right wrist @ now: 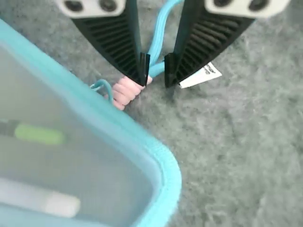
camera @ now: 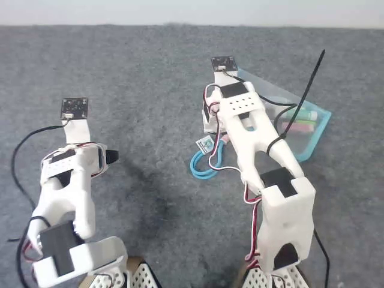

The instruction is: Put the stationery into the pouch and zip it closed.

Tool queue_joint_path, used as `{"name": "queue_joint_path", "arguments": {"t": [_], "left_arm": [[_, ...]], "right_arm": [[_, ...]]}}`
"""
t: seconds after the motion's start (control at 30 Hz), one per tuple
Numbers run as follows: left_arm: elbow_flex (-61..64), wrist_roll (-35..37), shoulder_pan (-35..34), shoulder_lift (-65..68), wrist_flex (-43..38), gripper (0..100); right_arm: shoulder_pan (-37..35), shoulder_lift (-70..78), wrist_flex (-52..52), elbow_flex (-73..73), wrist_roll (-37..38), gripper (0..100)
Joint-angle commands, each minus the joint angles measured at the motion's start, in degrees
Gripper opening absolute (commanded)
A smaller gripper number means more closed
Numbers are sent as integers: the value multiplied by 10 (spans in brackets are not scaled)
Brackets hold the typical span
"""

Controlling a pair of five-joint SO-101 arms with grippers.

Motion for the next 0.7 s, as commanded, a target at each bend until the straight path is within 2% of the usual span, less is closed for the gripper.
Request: {"name": "queue_joint_path", "arguments": {"t": [0.0,0.27,0.47,0.67], "left_arm": [[-32,-3,0,-3,7,313],[-32,-3,0,-3,8,313],[-32,-3,0,-2,8,313],[-32,-3,0,-2,8,313]], "right_arm": [[0,-58,10,-31,-9,61],[3,-9,6,-18,-29,167],[36,0,-1,-18,-25,170],[23,44,-9,-22,-13,169]]}}
